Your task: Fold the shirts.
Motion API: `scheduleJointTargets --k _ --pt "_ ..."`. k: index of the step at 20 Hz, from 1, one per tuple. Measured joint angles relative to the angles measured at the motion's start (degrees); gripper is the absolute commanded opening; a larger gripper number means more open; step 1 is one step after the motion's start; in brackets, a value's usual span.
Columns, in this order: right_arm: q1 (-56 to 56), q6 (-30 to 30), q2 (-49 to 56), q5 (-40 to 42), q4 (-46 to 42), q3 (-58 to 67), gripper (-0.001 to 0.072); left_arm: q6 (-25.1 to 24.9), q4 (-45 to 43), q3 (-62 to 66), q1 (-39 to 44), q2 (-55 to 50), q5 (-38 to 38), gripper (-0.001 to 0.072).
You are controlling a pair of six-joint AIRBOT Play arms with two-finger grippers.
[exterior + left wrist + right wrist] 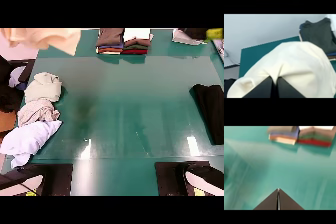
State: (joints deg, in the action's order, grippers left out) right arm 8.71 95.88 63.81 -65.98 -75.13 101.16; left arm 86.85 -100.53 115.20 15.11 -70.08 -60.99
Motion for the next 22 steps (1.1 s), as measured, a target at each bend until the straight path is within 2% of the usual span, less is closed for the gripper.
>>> scheduleJointTargets --k 4,7,10,12,16,22 --pt "-2.6 0.0 0.0 -2.1 0.0 5.9 0.0018 -0.9 0.6 -3.5 11.7 3.3 -7.9 0.0027" --pt "-3.4 0.0 0.0 -4.7 0.1 7.7 0.0017 -0.4 2.6 -12.5 18.1 4.1 -11.5 0.0027" --pt "-3.6 0.0 0.0 -6.7 0.1 8.1 0.0017 0.5 9.1 -24.6 21.8 4.3 -11.5 0.0046" --pt "-3.5 0.0 0.0 -7.4 0.1 7.5 0.0017 0.8 14.5 -32.3 22.8 4.4 -8.1 0.0550" --pt "-3.4 0.0 0.0 -8.3 0.1 5.2 0.0017 1.4 21.2 -39.9 22.5 4.6 -1.0 0.0559" --pt "-3.4 0.0 0.0 -8.6 0.1 1.0 0.0018 2.4 19.4 -40.5 9.0 2.1 2.3 0.0559"
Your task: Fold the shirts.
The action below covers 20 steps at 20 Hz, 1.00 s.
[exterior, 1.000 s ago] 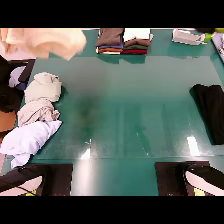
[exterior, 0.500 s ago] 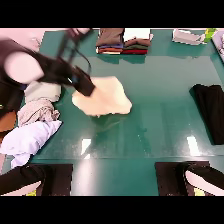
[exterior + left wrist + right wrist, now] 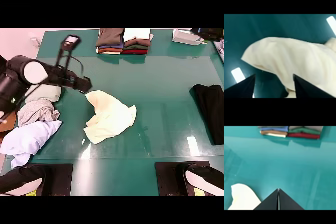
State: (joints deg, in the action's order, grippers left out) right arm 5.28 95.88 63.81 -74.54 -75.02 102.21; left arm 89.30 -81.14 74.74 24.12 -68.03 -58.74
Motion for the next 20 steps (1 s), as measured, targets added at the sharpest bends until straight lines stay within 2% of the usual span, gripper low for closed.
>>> scheduleJointTargets --k 5,10,14,15,18,19,20 --pt "0.0 0.0 0.0 0.7 0.0 -4.7 0.0017 -1.1 1.1 0.1 -5.4 -10.8 0.8 0.0560" --pt "0.0 0.0 0.0 1.3 0.3 -10.4 0.0017 -2.4 3.9 3.0 -6.5 -22.4 2.0 0.0560" --pt "0.0 0.0 0.0 1.7 0.4 -14.5 0.0017 -2.6 4.8 4.8 -6.7 -27.0 2.8 0.0557" --pt "0.0 0.0 0.0 2.0 0.5 -15.5 0.0017 -2.7 4.9 4.9 -6.7 -27.5 3.0 0.0479" --pt "0.0 0.0 0.0 2.9 0.5 -18.0 0.0018 -2.8 5.5 5.3 -6.8 -28.3 3.7 0.0462" --pt "0.0 0.0 0.0 3.0 0.5 -18.9 0.0017 -2.8 5.7 5.3 -6.7 -28.4 3.8 0.0227" --pt "0.0 0.0 0.0 3.2 0.5 -19.8 0.0017 -2.8 5.8 5.4 -6.7 -28.5 4.0 0.0022"
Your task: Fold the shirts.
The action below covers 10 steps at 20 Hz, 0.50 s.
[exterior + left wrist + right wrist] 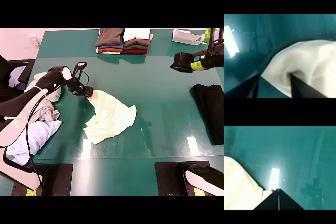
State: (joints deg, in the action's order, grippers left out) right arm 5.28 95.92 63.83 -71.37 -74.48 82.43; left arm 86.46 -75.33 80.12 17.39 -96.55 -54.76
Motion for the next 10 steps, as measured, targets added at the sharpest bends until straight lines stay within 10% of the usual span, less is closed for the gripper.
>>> scheduleJointTargets --k 7,9,10 --pt "1.0 0.1 0.0 -0.7 0.0 -9.8 0.0050 -2.1 -2.7 3.0 0.0 -0.2 -2.2 0.0027" --pt "3.1 0.1 0.4 0.2 0.0 -14.5 0.0483 -2.3 -4.2 5.2 0.0 -0.1 -4.3 0.0027" --pt "4.6 0.1 1.1 1.1 0.4 -16.9 0.0484 -2.3 -4.7 6.2 0.0 -0.1 -5.2 0.0027"
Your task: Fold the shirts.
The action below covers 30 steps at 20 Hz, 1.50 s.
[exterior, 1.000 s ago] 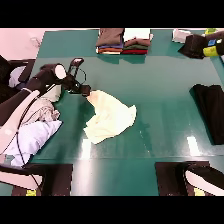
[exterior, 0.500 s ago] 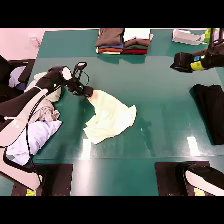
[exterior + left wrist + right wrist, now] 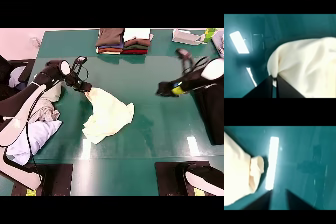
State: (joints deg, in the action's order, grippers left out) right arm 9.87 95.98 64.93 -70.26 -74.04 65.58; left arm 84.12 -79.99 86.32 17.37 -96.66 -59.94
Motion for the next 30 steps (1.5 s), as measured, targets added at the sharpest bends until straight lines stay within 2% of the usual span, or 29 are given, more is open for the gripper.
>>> scheduleJointTargets --k 4,7,10,11,13,14,17,20,25,30 --pt "6.0 0.0 6.8 3.6 3.9 -5.9 0.0482 -0.1 -1.2 2.0 0.0 0.1 -2.3 0.0027" --pt "9.6 0.5 12.2 8.7 6.9 -7.3 0.0434 -0.2 -2.3 2.4 0.0 0.1 -3.7 0.0027" --pt "12.0 0.8 16.1 13.5 9.4 -7.8 0.0421 -0.2 -3.1 2.6 0.0 0.1 -4.4 0.0027" --pt "12.6 0.8 17.0 14.8 9.9 -7.9 0.0380 -0.2 -3.2 2.6 0.0 0.2 -4.6 0.0027" --pt "13.5 0.9 18.2 17.0 10.8 -8.0 0.0192 -0.1 -3.4 2.7 0.0 0.4 -4.5 0.0027" --pt "13.9 0.9 18.8 18.1 11.2 -8.0 0.0015 0.0 -3.4 2.7 0.0 0.6 -4.2 0.0027" --pt "14.4 1.0 19.5 20.0 11.2 -7.7 0.0016 0.6 -3.5 3.0 0.0 2.0 -3.5 0.0027" --pt "13.3 1.0 16.4 18.7 7.3 -3.7 0.0015 0.9 -4.6 3.4 0.0 6.9 -2.2 0.0027" --pt "8.2 0.4 5.2 9.0 -1.4 13.3 0.0015 0.9 -6.4 3.6 0.0 24.1 1.0 0.0027" --pt "4.8 0.0 -3.7 2.7 -4.3 29.9 0.0014 0.2 -3.5 3.8 0.0 40.6 2.5 0.0027"
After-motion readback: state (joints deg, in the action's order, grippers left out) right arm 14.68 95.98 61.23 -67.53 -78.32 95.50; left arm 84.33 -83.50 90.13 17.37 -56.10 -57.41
